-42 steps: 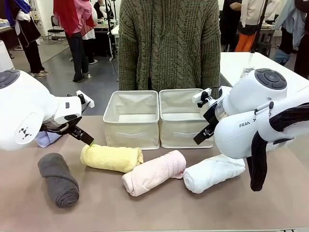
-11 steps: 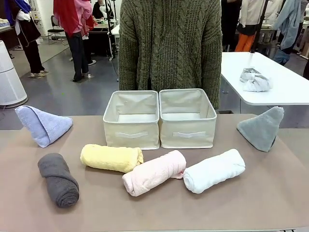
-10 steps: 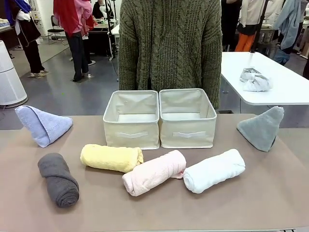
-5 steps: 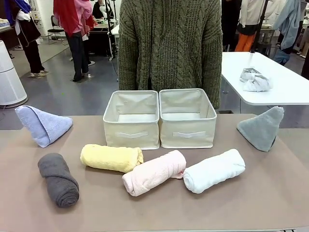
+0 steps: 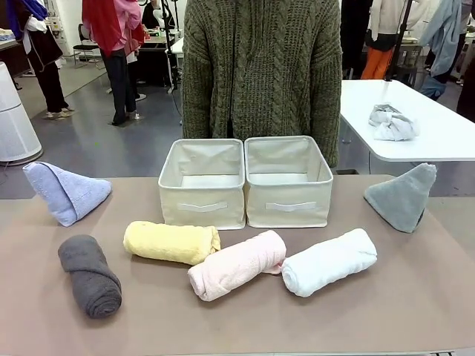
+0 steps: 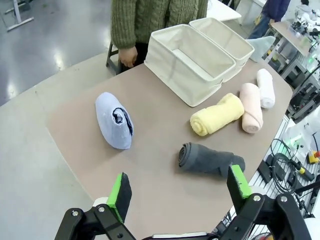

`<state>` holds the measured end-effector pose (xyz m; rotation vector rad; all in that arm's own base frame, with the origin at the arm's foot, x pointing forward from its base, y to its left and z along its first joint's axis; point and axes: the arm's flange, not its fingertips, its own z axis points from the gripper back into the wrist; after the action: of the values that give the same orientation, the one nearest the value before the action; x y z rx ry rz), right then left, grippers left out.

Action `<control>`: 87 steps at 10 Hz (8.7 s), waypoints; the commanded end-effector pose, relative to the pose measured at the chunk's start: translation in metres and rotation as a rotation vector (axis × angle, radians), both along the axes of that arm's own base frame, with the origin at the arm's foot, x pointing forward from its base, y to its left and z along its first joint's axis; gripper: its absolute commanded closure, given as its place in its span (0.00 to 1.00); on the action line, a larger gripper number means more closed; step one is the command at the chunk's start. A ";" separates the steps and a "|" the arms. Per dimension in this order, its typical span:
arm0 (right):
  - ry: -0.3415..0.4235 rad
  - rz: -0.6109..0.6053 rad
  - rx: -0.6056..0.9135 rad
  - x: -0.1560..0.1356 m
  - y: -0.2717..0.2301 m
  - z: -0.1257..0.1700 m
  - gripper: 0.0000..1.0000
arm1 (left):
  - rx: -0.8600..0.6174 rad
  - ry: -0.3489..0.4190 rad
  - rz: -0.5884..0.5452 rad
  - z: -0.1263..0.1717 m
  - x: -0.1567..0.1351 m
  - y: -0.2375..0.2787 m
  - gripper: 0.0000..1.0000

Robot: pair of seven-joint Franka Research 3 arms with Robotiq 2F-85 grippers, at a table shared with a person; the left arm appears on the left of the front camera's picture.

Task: Sort the towels based on their folding style.
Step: Pick up one triangle-folded towel and place it in the left Fabric basket.

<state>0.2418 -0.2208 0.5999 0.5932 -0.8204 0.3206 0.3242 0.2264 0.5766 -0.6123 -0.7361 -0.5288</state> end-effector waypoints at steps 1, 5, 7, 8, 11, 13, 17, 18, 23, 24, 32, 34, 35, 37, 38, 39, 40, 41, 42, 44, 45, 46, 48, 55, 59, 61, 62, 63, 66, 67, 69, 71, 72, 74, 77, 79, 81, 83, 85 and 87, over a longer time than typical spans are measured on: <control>-0.014 -0.003 0.006 0.002 -0.001 -0.001 0.00 | -0.013 -0.016 0.008 0.000 0.001 0.002 0.00; -0.014 -0.003 0.006 0.002 -0.001 -0.001 0.00 | -0.013 -0.016 0.008 0.000 0.001 0.002 0.00; -0.014 -0.003 0.006 0.002 -0.001 -0.001 0.00 | -0.013 -0.016 0.008 0.000 0.001 0.002 0.00; -0.014 -0.003 0.006 0.002 -0.001 -0.001 0.00 | -0.013 -0.016 0.008 0.000 0.001 0.002 0.00; -0.014 -0.003 0.006 0.002 -0.001 -0.001 0.00 | -0.013 -0.016 0.008 0.000 0.001 0.002 0.00; -0.014 -0.003 0.006 0.002 -0.001 -0.001 0.00 | -0.013 -0.016 0.008 0.000 0.001 0.002 0.00; -0.014 -0.003 0.006 0.002 -0.001 -0.001 0.00 | -0.011 -0.004 0.008 0.000 0.000 0.001 0.00; -0.014 -0.003 0.006 0.002 -0.001 -0.001 0.00 | 0.104 0.018 0.009 0.002 0.008 -0.009 0.00; -0.014 -0.003 0.006 0.002 -0.001 -0.001 0.00 | 0.625 0.117 0.078 0.032 0.057 -0.112 0.00; -0.014 -0.003 0.006 0.002 -0.001 -0.001 0.00 | 0.724 0.166 0.109 0.019 0.068 -0.138 0.00; -0.014 -0.003 0.006 0.002 -0.001 -0.001 0.00 | 0.774 0.174 0.152 0.000 0.084 -0.169 0.00; -0.014 -0.003 0.006 0.002 -0.001 -0.001 0.00 | 0.757 0.168 0.173 0.001 0.084 -0.168 0.00; -0.014 -0.003 0.006 0.002 -0.001 -0.001 0.00 | 0.747 0.183 0.166 -0.017 0.105 -0.165 0.00; -0.014 -0.003 0.006 0.002 -0.001 -0.001 0.00 | 0.701 0.189 0.244 -0.035 0.132 -0.150 0.00; -0.014 -0.003 0.006 0.002 -0.001 -0.001 0.00 | 0.691 0.220 0.249 -0.047 0.146 -0.145 0.00; -0.014 -0.003 0.006 0.002 -0.001 -0.001 0.00 | 0.686 0.253 0.231 -0.058 0.163 -0.145 0.00; -0.014 -0.003 0.006 0.002 -0.001 -0.001 0.00 | 0.673 0.286 0.208 -0.073 0.175 -0.147 0.00; -0.014 -0.003 0.006 0.002 -0.001 -0.001 0.00 | 0.670 0.317 0.194 -0.084 0.187 -0.151 0.00; -0.014 -0.003 0.006 0.002 -0.001 -0.001 0.00 | 0.680 0.345 0.187 -0.095 0.198 -0.155 0.00; -0.014 -0.003 0.006 0.002 -0.001 -0.001 0.00 | 0.701 0.410 0.189 -0.115 0.215 -0.159 0.00; -0.014 -0.003 0.006 0.002 -0.001 -0.001 0.00 | 0.699 0.447 0.189 -0.123 0.221 -0.159 0.00; -0.014 -0.003 0.006 0.002 -0.001 -0.001 0.00 | 0.690 0.469 0.178 -0.128 0.226 -0.159 0.00; -0.014 -0.003 0.006 0.002 -0.001 -0.001 0.00 | 0.680 0.453 0.167 -0.128 0.227 -0.157 0.60; -0.014 -0.003 0.006 0.002 -0.001 -0.001 0.00 | 0.683 0.511 0.124 -0.125 0.222 -0.153 1.00; -0.014 -0.003 0.006 0.002 -0.001 -0.001 0.00 | 0.684 0.489 0.094 -0.100 0.206 -0.156 1.00; -0.014 -0.003 0.006 0.002 -0.001 -0.001 0.00 | 0.722 0.386 -0.010 -0.024 0.147 -0.165 1.00; -0.014 -0.003 0.006 0.002 -0.001 -0.001 0.00 | 0.736 0.328 -0.049 0.017 0.114 -0.162 1.00; -0.014 -0.003 0.006 0.002 -0.001 -0.001 0.00 | 0.767 0.275 -0.064 0.048 0.084 -0.163 1.00; -0.014 -0.003 0.006 0.002 -0.001 -0.001 0.00 | 0.847 0.237 -0.015 0.084 0.037 -0.157 1.00; -0.014 -0.003 0.006 0.002 -0.001 -0.001 0.00 | 0.804 0.246 -0.043 0.093 0.044 -0.162 1.00; -0.014 -0.003 0.006 0.002 -0.001 -0.001 0.00 | 0.804 0.246 -0.043 0.093 0.044 -0.162 1.00; -0.014 -0.003 0.006 0.002 -0.001 -0.001 0.00 | 0.853 0.161 -0.026 0.108 0.028 -0.170 0.84; -0.014 -0.003 0.006 0.002 -0.001 -0.001 0.00 | 0.908 0.078 -0.031 0.125 0.025 -0.188 0.84; -0.014 -0.003 0.006 0.002 -0.001 -0.001 0.00 | 0.955 0.046 -0.099 0.145 0.040 -0.224 0.84; -0.014 -0.003 0.006 0.002 -0.001 -0.001 0.00 | 0.991 0.090 -0.284 0.152 0.058 -0.266 0.84; -0.014 -0.003 0.006 0.002 -0.001 -0.001 0.00 | 0.996 0.107 -0.423 0.147 0.062 -0.283 0.84; -0.014 -0.003 0.006 0.002 -0.001 -0.001 0.00 | 0.983 0.105 -0.342 0.133 0.062 -0.288 0.84; -0.014 -0.003 0.006 0.002 -0.001 -0.001 0.00 | 0.983 0.105 -0.342 0.133 0.062 -0.288 0.84; -0.014 -0.003 0.006 0.002 -0.001 -0.001 0.00 | 1.017 0.116 -0.458 0.126 0.081 -0.321 0.84; -0.014 -0.003 0.006 0.002 -0.001 -0.001 0.00 | 1.031 0.118 -0.554 0.119 0.105 -0.363 0.84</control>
<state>0.2417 -0.2227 0.5994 0.5889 -0.8182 0.3121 0.4109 -0.1208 0.6849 0.1564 -0.1097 -1.2049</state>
